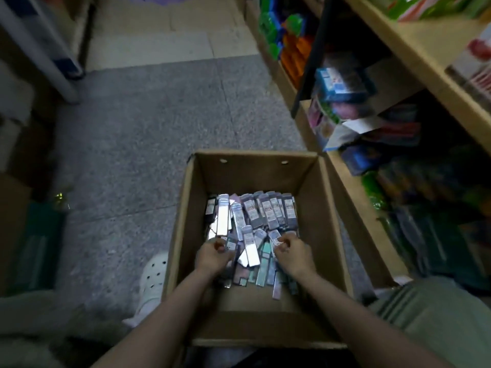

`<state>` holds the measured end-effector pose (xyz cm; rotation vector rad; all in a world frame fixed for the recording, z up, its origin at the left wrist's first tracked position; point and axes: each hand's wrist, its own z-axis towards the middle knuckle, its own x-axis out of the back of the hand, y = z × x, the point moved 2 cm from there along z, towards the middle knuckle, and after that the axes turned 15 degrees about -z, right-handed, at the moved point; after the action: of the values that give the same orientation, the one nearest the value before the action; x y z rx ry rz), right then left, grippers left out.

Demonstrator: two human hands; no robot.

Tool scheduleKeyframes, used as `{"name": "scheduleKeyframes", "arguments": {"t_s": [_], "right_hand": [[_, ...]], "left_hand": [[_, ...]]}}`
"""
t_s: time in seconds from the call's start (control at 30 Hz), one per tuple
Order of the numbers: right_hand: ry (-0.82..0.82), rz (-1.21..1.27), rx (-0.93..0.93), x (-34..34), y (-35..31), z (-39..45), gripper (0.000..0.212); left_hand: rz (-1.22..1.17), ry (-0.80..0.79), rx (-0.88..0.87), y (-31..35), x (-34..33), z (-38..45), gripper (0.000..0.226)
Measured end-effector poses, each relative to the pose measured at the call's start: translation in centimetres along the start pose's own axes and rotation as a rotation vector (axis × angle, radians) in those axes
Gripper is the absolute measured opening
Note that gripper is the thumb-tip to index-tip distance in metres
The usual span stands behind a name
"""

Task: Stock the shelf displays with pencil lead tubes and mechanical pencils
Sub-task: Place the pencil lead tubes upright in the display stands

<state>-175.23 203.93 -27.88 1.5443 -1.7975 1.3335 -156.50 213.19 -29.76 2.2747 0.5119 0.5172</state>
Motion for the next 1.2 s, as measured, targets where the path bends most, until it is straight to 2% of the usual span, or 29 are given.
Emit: {"name": "scheduleKeyframes", "arguments": {"t_s": [0.13, 0.3, 0.4, 0.5, 0.6, 0.77, 0.87, 0.97, 1.03, 1.1, 1.2], "right_hand": [[-0.074, -0.05, -0.051, -2.0, 0.4, 1.7, 0.023], [-0.14, 0.024, -0.056, -5.4, -0.6, 2.3, 0.018], [-0.175, 0.079, -0.04, -6.8, -0.9, 2.1, 0.019], [-0.107, 0.068, -0.048, -6.6, -0.5, 2.1, 0.024], [-0.062, 0.027, -0.086, -5.9, 0.8, 2.2, 0.041], [-0.278, -0.254, 0.06, -5.7, 1.5, 2.6, 0.089], [-0.265, -0.48, 0.109, -5.5, 1.3, 3.4, 0.1], [-0.209, -0.421, 0.081, -5.8, 0.8, 3.4, 0.087], [-0.153, -0.297, 0.008, -6.4, 0.2, 3.2, 0.067], [-0.085, -0.279, -0.048, -6.9, -0.4, 3.0, 0.049], [-0.036, -0.188, -0.154, -7.6, -0.6, 2.6, 0.033]], "left_hand": [[0.204, -0.044, -0.026, -1.4, -1.7, 1.2, 0.035], [0.237, 0.012, -0.121, -1.3, -4.4, 2.1, 0.034], [0.265, 0.067, -0.11, -0.9, -5.5, 2.6, 0.039], [0.289, 0.081, -0.102, -1.0, -6.1, 3.0, 0.039], [0.316, 0.063, -0.12, -1.5, -6.2, 3.0, 0.031], [0.341, 0.006, -0.115, -1.9, -5.6, 2.6, 0.017], [0.334, 0.02, -0.124, -2.0, -4.7, 2.6, 0.034], [0.266, 0.009, -0.128, -1.9, -4.1, 3.0, 0.011], [0.218, 0.009, -0.109, -2.0, -3.7, 3.2, 0.008], [0.188, -0.001, -0.092, -2.1, -3.5, 3.3, 0.008], [0.152, -0.015, -0.077, -2.1, -3.2, 3.3, 0.009]]}}
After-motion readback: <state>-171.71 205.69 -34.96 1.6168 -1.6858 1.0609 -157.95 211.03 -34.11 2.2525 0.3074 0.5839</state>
